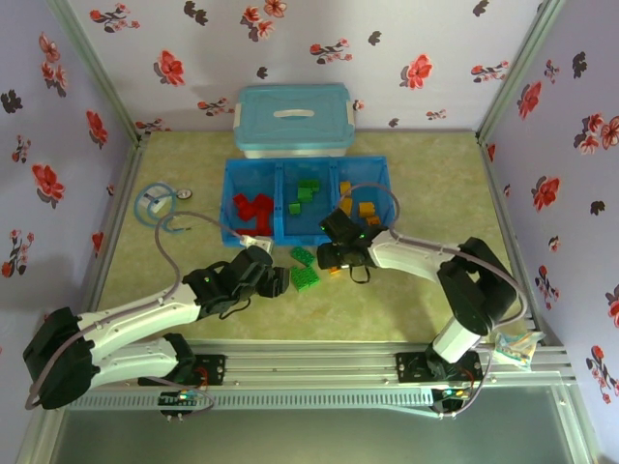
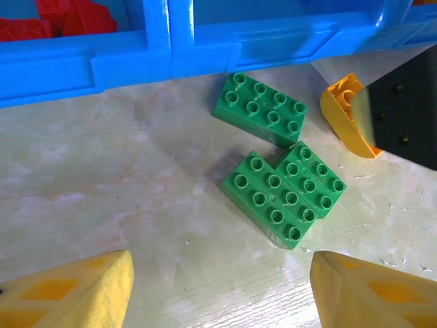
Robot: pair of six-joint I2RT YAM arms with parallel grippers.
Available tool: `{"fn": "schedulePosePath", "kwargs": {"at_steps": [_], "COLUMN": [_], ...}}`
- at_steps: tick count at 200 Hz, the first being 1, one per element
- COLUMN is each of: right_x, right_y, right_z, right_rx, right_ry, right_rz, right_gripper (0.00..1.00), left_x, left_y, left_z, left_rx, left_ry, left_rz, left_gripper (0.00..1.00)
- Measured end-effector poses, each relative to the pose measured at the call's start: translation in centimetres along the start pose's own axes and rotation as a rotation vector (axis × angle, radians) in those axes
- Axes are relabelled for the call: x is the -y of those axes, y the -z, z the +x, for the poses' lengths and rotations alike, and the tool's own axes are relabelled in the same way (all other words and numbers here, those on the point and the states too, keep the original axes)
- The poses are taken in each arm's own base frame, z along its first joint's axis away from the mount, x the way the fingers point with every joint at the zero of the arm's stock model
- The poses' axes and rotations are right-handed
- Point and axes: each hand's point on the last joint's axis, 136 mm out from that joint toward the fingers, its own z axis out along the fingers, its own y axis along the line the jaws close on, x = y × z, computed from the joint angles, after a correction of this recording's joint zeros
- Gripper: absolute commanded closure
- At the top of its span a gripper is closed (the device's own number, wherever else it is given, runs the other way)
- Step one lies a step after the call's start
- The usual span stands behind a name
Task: Sort the legos into containers by color
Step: Pick up the lego from the center of the table.
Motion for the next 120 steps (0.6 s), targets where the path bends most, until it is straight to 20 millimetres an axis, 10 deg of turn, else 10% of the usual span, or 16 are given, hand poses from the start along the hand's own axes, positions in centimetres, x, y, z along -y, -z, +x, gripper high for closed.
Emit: {"fn": "schedulePosePath", "kwargs": {"at_steps": [120], "right_x": [-0.2], "right_y": [-1.5], "right_z": [2.2], "right_rx": [-0.069], "right_ry": [0.068], "right_rz": [0.113], "right_gripper": [0.79], "left_x": [0.0], "left_y": [0.0], "left_z": [0.0], "left_rx": [-0.001], "left_ry": [-0.001], "left_rz": [-0.001], "left_gripper": [0.31]}}
